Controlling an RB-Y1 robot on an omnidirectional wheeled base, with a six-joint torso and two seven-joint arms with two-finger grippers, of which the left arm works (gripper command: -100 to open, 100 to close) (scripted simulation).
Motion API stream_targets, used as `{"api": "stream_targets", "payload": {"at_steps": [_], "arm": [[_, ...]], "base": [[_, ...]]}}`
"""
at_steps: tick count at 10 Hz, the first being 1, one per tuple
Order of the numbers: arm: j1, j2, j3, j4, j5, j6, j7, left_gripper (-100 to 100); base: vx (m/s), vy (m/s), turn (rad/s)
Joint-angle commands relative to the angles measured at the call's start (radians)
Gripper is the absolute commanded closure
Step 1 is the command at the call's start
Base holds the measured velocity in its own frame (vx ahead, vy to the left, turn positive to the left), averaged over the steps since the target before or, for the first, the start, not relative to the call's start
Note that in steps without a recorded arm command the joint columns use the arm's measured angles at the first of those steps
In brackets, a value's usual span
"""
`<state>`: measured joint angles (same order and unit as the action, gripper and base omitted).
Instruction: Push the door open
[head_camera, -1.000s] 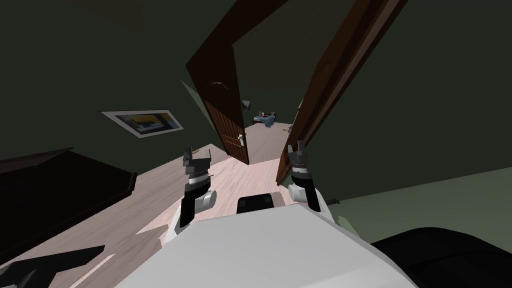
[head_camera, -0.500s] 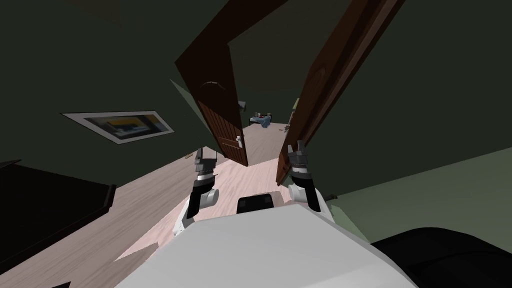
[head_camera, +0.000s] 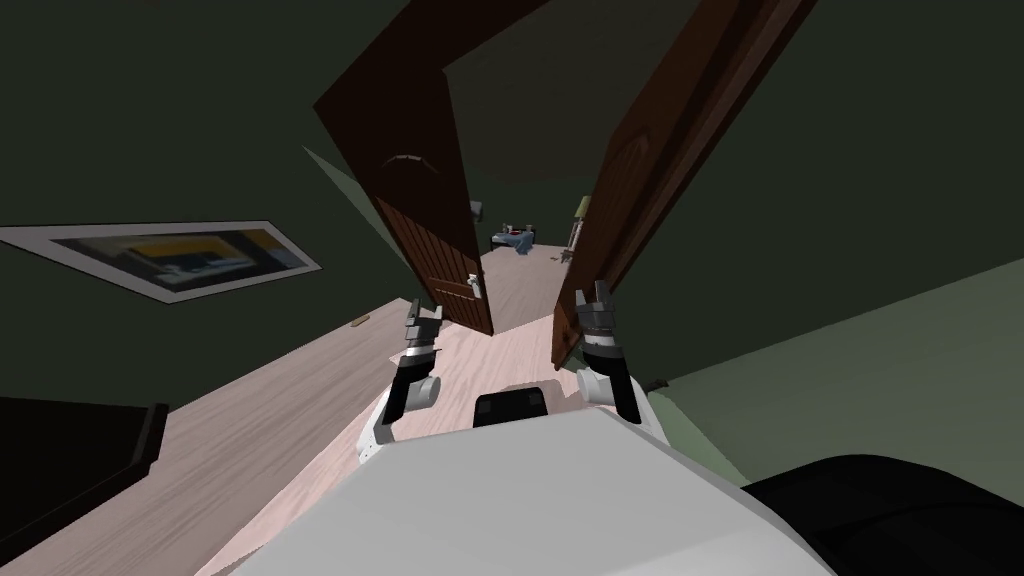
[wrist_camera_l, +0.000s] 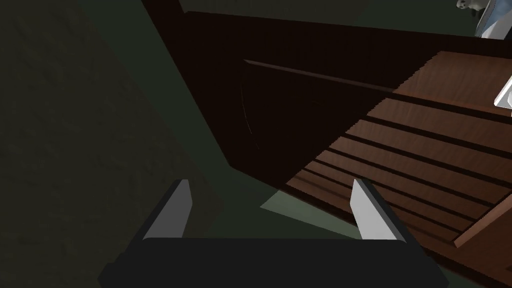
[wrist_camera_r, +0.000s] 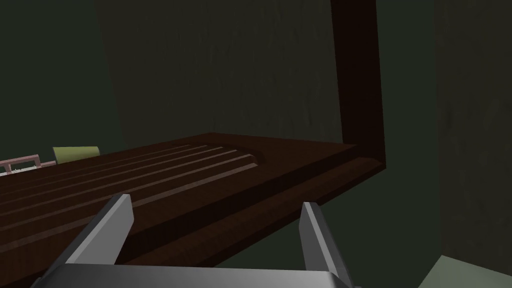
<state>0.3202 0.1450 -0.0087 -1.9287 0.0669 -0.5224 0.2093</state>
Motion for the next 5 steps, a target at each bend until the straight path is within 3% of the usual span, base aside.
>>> {"api": "stream_targets", "payload": {"at_steps": [1,3,4,5], "arm": [[-0.007,0.011,-0.002,0.029,0.005,-0.009,0.005,-100],[-0.037,0.047,-0.017,0.095,0.02,-0.005,0.015,-100],[-0.037,0.047,-0.017,0.102,0.02,-0.005,0.015,-100],[-0.053,0.066,-0.024,0.139,0.028,-0.003,0.021,-100]], "base": [[0.037,0.05,-0.059],[0.052,0.075,-0.152],[0.044,0.064,-0.087],[0.044,0.064,-0.126]]}}
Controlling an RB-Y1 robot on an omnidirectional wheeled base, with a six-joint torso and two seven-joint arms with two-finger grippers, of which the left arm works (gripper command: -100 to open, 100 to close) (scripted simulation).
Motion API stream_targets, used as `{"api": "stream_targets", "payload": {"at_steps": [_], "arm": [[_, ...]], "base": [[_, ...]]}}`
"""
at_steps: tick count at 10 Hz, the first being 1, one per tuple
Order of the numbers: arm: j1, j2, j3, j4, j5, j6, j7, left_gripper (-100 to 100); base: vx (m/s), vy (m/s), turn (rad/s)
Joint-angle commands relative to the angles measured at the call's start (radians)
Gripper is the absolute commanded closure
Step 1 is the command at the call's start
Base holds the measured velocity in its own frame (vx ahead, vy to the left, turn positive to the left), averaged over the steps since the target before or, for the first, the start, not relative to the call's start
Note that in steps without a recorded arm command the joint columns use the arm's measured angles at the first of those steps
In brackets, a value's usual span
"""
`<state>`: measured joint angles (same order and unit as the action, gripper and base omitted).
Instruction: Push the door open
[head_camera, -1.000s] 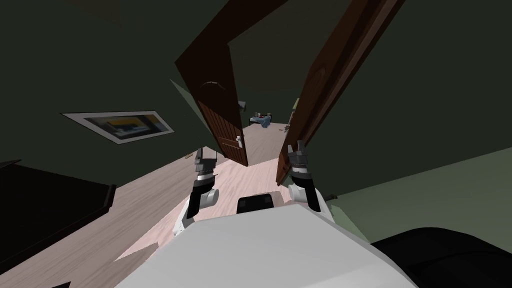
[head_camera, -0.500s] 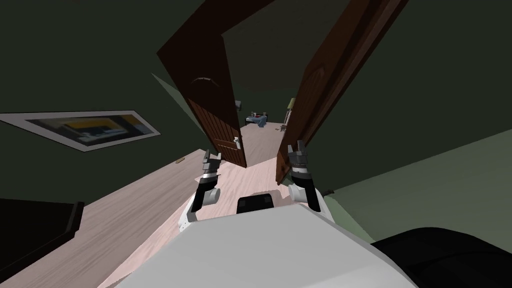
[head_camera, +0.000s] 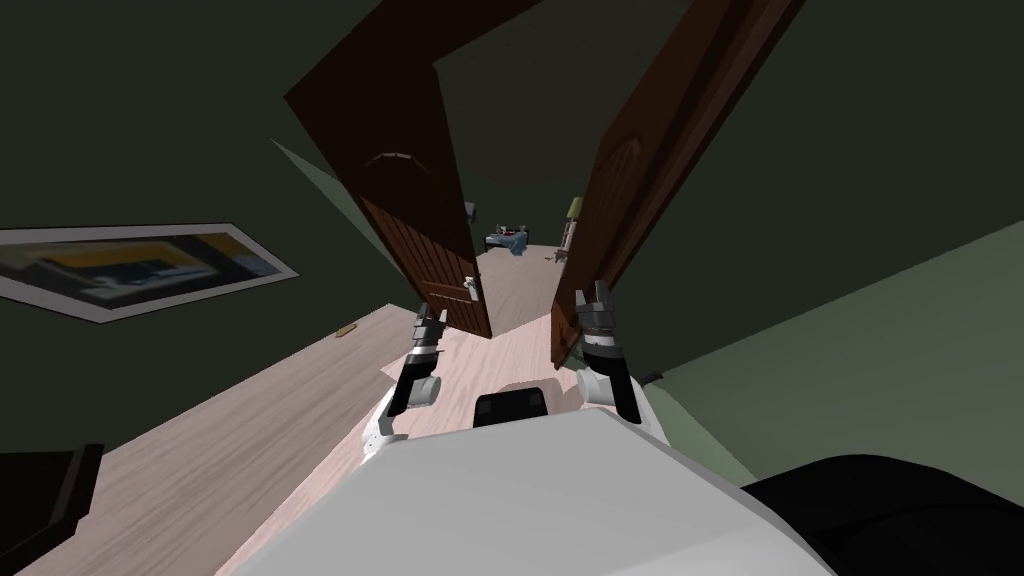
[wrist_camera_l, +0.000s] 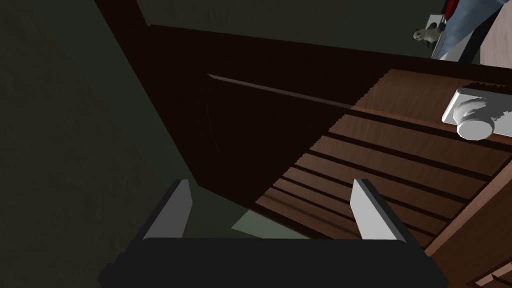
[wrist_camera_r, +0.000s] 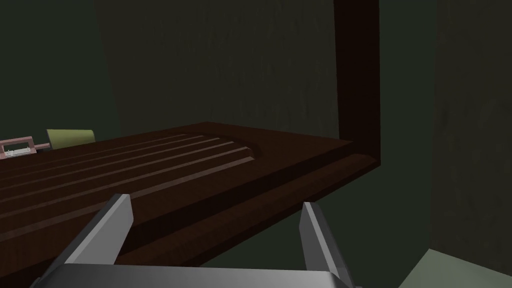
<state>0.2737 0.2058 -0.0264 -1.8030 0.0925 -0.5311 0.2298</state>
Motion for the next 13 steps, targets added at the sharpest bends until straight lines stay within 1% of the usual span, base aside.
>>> {"api": "stream_targets", "payload": {"at_steps": [1,2,5,6,7,9,10,11,13], "arm": [[-0.022,0.023,-0.014,0.05,0.01,0.008,0.006,-100],[-0.022,0.023,-0.014,0.051,0.01,0.008,0.006,-100],[-0.068,0.079,-0.037,0.153,0.034,0.013,0.022,-100],[-0.068,0.079,-0.037,0.164,0.034,0.013,0.022,-100],[-0.084,0.098,-0.045,0.202,0.042,0.015,0.028,-100],[-0.114,0.134,-0.06,0.269,0.057,0.019,0.038,-100],[-0.114,0.134,-0.06,0.275,0.057,0.019,0.038,-100],[-0.129,0.152,-0.067,0.312,0.065,0.021,0.044,-100],[-0.158,0.185,-0.082,0.377,0.079,0.024,0.054,-100]], "base": [[0.069,0.107,-0.201],[0.043,0.084,-0.088],[0.04,0.095,-0.186],[0.038,0.078,-0.057],[0.047,0.072,-0.108],[0.047,0.113,-0.208],[0.045,0.086,-0.07],[0.044,0.077,-0.102],[0.042,0.102,-0.206]]}}
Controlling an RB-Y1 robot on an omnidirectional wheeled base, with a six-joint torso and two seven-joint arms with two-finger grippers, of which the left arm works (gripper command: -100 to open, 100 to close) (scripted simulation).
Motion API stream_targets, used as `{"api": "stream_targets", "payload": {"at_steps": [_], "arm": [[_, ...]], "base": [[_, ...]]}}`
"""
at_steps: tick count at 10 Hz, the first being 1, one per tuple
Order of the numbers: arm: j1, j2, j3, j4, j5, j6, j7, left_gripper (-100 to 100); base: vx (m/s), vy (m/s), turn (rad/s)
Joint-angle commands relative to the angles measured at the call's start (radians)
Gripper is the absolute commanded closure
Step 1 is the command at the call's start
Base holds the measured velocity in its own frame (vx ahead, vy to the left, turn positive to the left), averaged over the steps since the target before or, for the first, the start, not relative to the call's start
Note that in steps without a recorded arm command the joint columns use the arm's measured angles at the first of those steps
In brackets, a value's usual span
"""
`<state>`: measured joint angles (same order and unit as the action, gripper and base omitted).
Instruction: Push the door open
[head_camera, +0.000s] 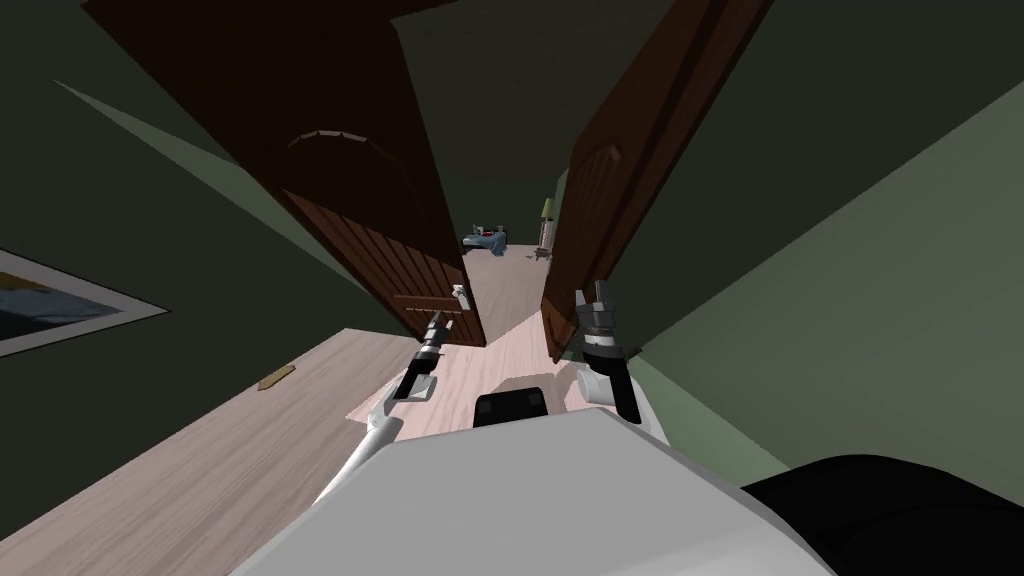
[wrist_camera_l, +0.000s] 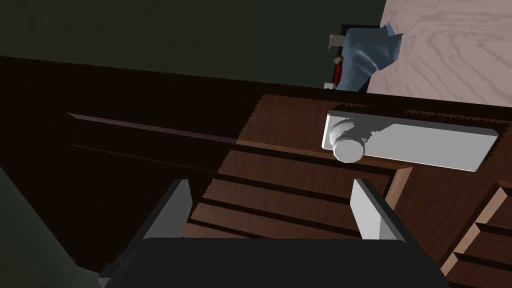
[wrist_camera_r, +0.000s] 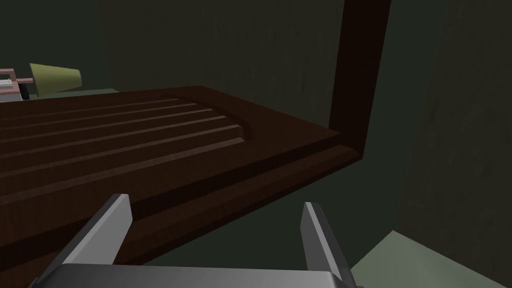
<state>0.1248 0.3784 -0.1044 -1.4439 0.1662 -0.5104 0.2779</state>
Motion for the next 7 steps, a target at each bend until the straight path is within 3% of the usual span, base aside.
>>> {"api": "stream_targets", "payload": {"at_steps": [1,2,7], "arm": [[-0.023,0.029,-0.01,0.05,0.013,0.005,0.01,-100],[-0.023,0.029,-0.01,0.055,0.013,0.005,0.01,-100],[-0.083,0.1,-0.04,0.2,0.043,0.013,0.032,-100]], "base": [[0.051,0.124,-0.184],[0.02,0.098,-0.058],[0.03,0.108,-0.156]]}}
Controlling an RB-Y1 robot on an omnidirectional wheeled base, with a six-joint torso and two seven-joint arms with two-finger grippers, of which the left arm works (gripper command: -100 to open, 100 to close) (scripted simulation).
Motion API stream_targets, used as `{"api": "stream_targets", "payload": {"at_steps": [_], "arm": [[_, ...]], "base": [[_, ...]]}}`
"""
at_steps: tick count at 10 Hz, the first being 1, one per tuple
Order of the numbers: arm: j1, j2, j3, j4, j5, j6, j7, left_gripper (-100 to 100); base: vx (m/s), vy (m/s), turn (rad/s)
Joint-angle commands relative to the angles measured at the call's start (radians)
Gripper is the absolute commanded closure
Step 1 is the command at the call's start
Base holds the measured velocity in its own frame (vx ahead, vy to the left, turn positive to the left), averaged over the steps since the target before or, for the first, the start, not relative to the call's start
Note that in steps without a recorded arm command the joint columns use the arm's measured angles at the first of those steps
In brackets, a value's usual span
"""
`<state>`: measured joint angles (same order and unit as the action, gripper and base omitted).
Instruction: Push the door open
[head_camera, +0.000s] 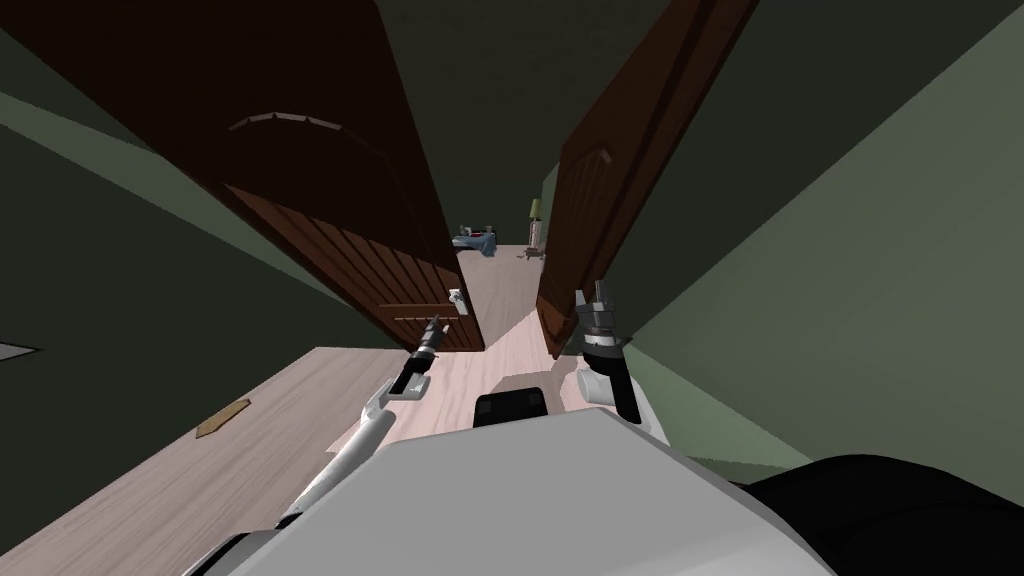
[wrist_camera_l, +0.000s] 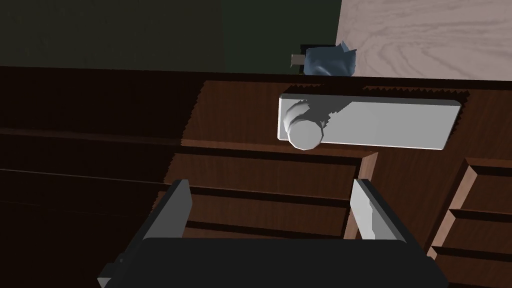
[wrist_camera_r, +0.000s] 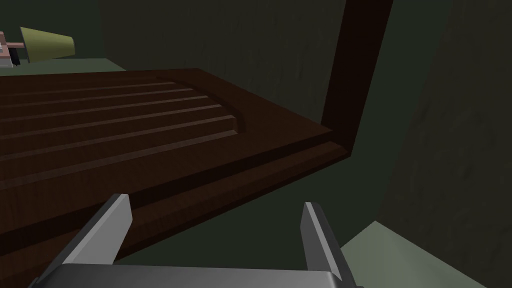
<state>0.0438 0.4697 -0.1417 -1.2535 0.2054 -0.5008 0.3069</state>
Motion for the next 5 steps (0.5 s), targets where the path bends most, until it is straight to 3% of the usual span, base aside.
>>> {"api": "stream_targets", "payload": {"at_steps": [1,5], "arm": [[-0.011,0.02,-0.008,0.033,0.009,0.004,0.006,-100],[-0.041,0.055,-0.022,0.106,0.024,0.008,0.016,-100]], "base": [[0.032,0.119,-0.121],[0.02,0.09,-0.109]]}}
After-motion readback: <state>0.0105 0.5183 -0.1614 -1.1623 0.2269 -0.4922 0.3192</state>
